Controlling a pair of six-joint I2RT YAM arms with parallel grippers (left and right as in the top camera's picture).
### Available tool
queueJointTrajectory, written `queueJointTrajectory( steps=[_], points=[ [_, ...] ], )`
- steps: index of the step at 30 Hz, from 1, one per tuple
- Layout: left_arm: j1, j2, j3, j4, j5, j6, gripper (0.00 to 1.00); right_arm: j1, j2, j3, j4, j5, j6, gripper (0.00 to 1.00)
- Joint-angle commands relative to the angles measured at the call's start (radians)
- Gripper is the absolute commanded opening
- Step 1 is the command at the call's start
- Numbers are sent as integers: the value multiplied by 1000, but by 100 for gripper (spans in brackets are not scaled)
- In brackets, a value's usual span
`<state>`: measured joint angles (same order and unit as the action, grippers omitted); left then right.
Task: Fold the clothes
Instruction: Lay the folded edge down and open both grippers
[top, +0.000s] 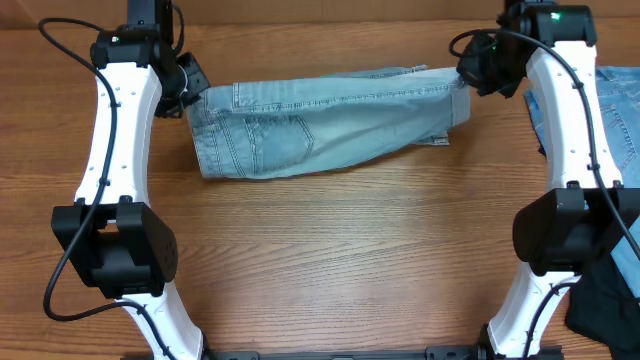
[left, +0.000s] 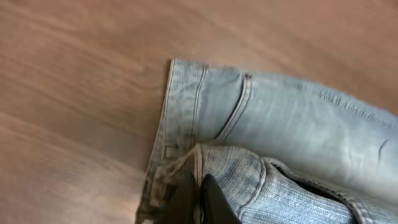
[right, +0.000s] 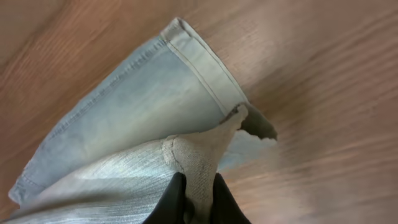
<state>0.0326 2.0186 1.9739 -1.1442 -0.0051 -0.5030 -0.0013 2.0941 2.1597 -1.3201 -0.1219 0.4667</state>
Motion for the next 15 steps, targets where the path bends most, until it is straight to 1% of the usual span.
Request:
queueJointTrajectory(
  steps=[1,10,15],
  points=[
    [14,11,30,42,-58,-16,4,25,40,5,33,62,-3,4],
    [11,40,29,126,-81,-5,4,42,163,5,122,68,4,4],
    [11,127,29,124,-111,2,4,45,208,5,195,68,4,4]
  ],
)
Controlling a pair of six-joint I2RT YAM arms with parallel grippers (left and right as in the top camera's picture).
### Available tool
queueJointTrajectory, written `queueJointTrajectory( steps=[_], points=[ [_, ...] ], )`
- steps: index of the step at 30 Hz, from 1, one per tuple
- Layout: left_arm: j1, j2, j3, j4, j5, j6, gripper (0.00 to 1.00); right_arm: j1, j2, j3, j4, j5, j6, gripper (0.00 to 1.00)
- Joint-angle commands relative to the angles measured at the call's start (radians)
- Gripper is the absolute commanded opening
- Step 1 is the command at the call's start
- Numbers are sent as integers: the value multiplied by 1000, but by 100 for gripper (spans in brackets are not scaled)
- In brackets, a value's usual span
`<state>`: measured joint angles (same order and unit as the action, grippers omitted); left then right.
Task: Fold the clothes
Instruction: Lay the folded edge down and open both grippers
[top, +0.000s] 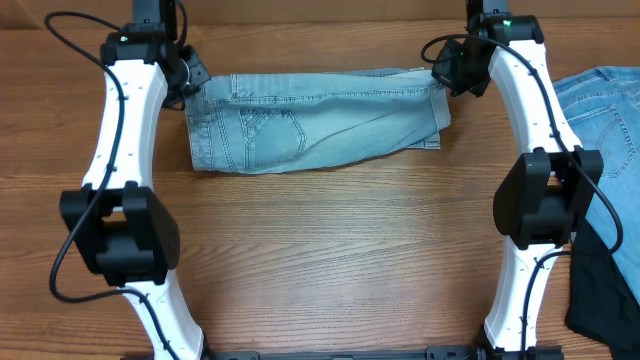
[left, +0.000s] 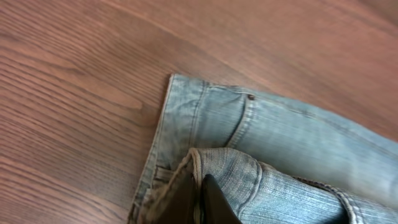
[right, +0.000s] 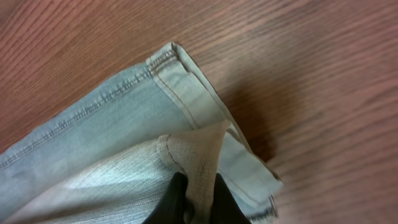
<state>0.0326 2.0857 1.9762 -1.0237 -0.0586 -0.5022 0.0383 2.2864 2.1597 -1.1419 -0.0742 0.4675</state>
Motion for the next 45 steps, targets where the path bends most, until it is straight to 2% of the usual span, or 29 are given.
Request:
queueJointTrajectory(
  steps=[1,7,17,18,19,20,21,22,24,28,30,31,33,35,38,39,40,42,45],
  points=[
    [11,73,27,3,-58,1,4,6,20,5,24,21,3,4],
    [13,99,27,19,-171,0,4,6,22,5,102,21,3,4],
    [14,101,23,83,-198,1,4,18,29,5,162,29,3,4],
    [14,102,23,83,-206,1,5,19,32,5,166,29,3,13],
    [14,102,23,83,-215,2,14,19,34,5,170,28,3,28],
    [14,102,23,88,-237,13,59,19,34,5,184,29,3,67],
    [14,101,26,103,-281,39,96,19,34,5,212,29,2,100],
    [14,101,43,104,-315,67,100,19,34,5,231,28,-5,100],
    [14,94,85,89,-317,92,100,19,34,5,267,27,-28,100],
    [5,86,208,14,-161,111,100,18,33,20,283,-11,-203,100],
    [-9,85,237,-10,-49,134,85,18,33,42,230,-10,-230,100],
    [-23,85,237,-19,-13,148,74,18,33,58,183,-10,-229,100],
    [-45,85,218,-27,-22,175,72,16,33,69,110,-10,-229,100],
    [-58,86,205,-24,-46,235,77,17,33,69,35,-9,-229,100],
    [-62,86,201,-28,-58,439,100,14,33,69,-88,10,-230,100],
    [-61,86,196,-45,-45,559,100,9,33,69,-132,9,-229,100],
    [-61,87,184,-39,-45,607,100,2,33,69,-170,10,-229,100],
    [-55,103,159,-13,-42,636,100,-8,33,69,-223,10,-229,100],
    [-36,147,135,-4,43,645,96,-12,33,69,-275,10,-229,100]
  ],
)
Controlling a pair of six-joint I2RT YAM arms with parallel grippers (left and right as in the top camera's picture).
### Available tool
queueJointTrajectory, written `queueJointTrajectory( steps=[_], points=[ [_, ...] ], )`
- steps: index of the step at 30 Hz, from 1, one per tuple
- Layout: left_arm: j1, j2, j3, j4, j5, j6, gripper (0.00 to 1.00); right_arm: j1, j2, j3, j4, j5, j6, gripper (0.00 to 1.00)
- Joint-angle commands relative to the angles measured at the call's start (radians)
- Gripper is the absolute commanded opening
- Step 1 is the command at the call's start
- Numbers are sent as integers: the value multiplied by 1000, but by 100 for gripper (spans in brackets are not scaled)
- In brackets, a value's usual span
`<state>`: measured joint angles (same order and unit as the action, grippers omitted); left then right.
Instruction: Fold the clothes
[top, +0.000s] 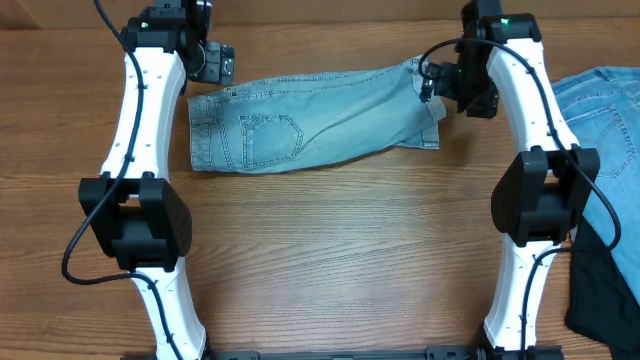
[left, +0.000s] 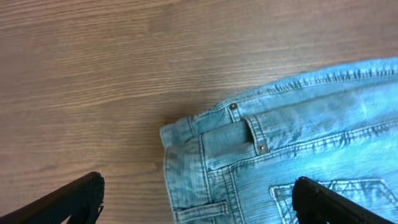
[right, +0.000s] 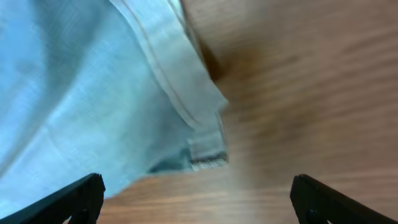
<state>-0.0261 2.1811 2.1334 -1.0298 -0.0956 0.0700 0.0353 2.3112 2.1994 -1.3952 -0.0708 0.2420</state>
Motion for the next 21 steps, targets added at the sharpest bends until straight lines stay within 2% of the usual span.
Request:
queueJointTrajectory(
  steps=[1,3,5,6,9,11,14,17,18,21],
  points=[
    [30,76,-23,-4,118,66,94,-13,8,29,-30,10,-5,100],
    [43,115,-23,-19,142,5,89,-18,8,29,-38,26,-7,100],
    [58,152,-22,-45,147,-57,76,-20,8,29,-46,37,-7,100],
    [66,167,-23,-54,161,-75,73,-20,8,29,-50,46,-7,100],
    [84,182,-23,-74,204,-101,71,-20,8,29,-51,64,-7,100],
    [98,181,-23,-79,204,-155,75,-20,8,29,-51,63,-7,100],
    [113,181,-23,-108,214,-210,75,-20,8,29,-51,63,-8,98],
    [117,181,-23,-118,227,-221,74,-14,8,29,-50,46,-73,64],
    [117,181,-23,-117,227,-226,74,-6,8,27,-47,24,-109,57],
    [117,181,-23,-114,228,-232,75,21,8,13,-16,17,-166,57]
  ],
)
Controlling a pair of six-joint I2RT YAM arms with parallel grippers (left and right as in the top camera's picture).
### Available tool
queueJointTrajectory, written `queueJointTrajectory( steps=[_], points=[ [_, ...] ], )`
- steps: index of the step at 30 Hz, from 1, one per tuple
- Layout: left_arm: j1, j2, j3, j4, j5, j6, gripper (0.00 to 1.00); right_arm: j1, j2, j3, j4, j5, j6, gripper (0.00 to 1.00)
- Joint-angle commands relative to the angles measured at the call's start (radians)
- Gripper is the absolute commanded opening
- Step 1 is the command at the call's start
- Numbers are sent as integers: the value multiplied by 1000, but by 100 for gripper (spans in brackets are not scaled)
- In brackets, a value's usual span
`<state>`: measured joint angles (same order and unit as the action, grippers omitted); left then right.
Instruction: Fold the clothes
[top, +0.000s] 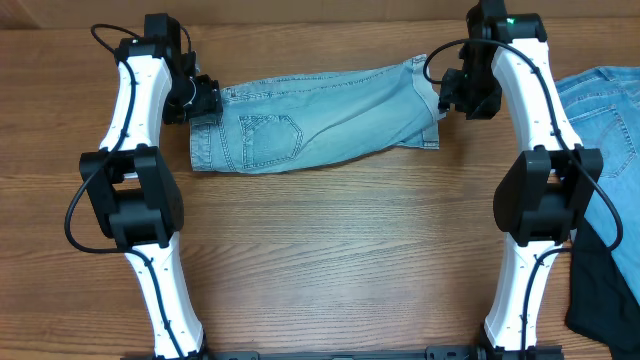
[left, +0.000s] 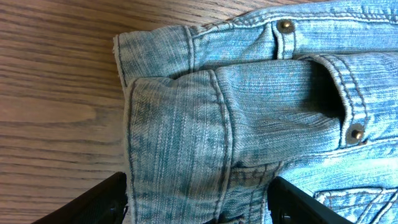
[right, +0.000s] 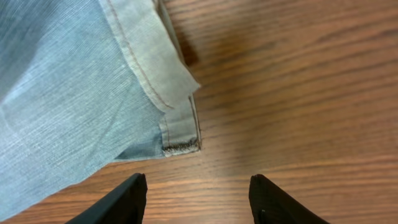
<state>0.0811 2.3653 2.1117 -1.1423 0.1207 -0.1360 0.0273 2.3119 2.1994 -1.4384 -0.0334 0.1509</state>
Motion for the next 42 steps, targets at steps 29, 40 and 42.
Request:
queueJointTrajectory(
  steps=[29,40,42],
  points=[
    [11,-3,0,-5,11,-26,47,8,8,-269,458,-13,-211,4],
    [11,-3,45,47,-1,-52,4,3,7,-269,296,-13,-204,4],
    [11,-4,46,68,-1,-53,4,3,7,-269,291,-11,-204,4]
  ],
)
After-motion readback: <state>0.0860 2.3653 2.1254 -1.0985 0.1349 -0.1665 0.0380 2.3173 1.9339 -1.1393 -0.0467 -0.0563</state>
